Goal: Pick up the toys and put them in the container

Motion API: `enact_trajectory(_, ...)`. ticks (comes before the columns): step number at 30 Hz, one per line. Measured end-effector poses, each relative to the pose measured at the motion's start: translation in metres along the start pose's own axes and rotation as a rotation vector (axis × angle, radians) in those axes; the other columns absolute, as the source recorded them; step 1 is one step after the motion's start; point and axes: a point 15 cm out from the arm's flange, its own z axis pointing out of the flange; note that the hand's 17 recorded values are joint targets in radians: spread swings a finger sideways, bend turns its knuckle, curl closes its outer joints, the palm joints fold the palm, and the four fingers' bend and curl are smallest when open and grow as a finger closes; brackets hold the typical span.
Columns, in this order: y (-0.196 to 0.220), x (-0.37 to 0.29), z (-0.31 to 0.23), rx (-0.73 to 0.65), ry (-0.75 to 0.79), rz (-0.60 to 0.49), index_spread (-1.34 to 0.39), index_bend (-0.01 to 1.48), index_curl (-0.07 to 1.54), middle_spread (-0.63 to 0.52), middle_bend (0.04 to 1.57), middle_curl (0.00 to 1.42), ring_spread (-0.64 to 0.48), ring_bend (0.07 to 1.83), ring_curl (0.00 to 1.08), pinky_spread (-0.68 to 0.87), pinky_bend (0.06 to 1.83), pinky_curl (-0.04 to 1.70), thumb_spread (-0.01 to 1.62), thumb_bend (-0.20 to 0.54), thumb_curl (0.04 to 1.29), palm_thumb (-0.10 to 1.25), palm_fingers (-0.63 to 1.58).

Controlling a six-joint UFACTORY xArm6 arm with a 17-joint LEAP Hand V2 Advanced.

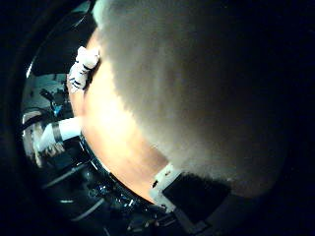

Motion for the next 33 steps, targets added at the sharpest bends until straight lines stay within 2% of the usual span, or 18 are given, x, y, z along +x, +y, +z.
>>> enact_trajectory(2,0.002,-0.001,0.0,-0.003,-0.005,0.002,-0.49,0.2,0.33,-0.22,0.34,0.36,-0.24,0.53,0.28,0.17,0.22,0.22,0.97,-0.022,0.31,0.64,0.82)
enact_trajectory(3,0.002,-0.001,0.0,-0.004,-0.006,0.001,-0.48,0.2,0.34,-0.25,0.4,0.39,-0.3,0.61,0.3,0.03,0.29,0.22,0.97,-0.023,0.31,0.64,1.1)
enact_trajectory(4,0.004,0.0,-0.002,-0.004,-0.003,0.004,-0.47,0.24,0.38,-0.27,0.47,0.43,-0.32,0.69,0.35,-0.11,0.38,0.25,0.97,-0.022,0.31,0.66,1.27)
enact_trajectory(6,0.005,0.001,-0.006,-0.004,0.001,0.004,-0.46,0.37,0.47,-0.28,0.66,0.52,-0.31,0.83,0.42,-0.32,0.57,0.31,0.97,-0.021,0.32,0.68,1.38)
enact_trajectory(7,0.006,0.002,-0.007,-0.004,0.001,0.008,-0.46,0.39,0.48,-0.28,0.69,0.53,-0.31,0.85,0.43,-0.34,0.59,0.32,0.97,-0.022,0.32,0.68,1.38)
enact_trajectory(8,0.008,0.001,-0.007,-0.007,-0.003,0.008,-0.44,0.5,0.55,-0.27,0.81,0.58,-0.29,0.95,0.48,-0.38,0.73,0.37,0.97,-0.019,0.33,0.7,1.4)
enact_trajectory(13,0.02,-0.005,-0.017,-0.023,-0.033,0.025,-0.4,0.82,0.79,-0.23,1.12,0.75,-0.25,1.27,0.62,-0.34,1.13,0.58,0.97,-0.021,0.35,0.77,1.18)
enact_trajectory(17,0.038,0.002,-0.048,-0.034,-0.024,0.057,-0.37,0.95,0.91,-0.22,1.23,0.84,-0.25,1.35,0.7,-0.27,1.27,0.69,0.98,-0.021,0.36,0.79,1.07)
enact_trajectory(24,0.052,0.007,-0.114,-0.036,0.023,0.074,-0.31,1.04,0.97,-0.2,1.28,0.92,-0.25,1.37,0.78,-0.22,1.3,0.8,1.03,-0.011,0.38,0.85,1.03)
enact_trajectory(33,0.042,-0.009,-0.225,0.015,0.098,0.063,-0.27,1.07,0.98,-0.19,1.3,0.95,-0.26,1.35,0.84,-0.2,1.26,0.91,1.14,-0.008,0.44,0.95,1.02)
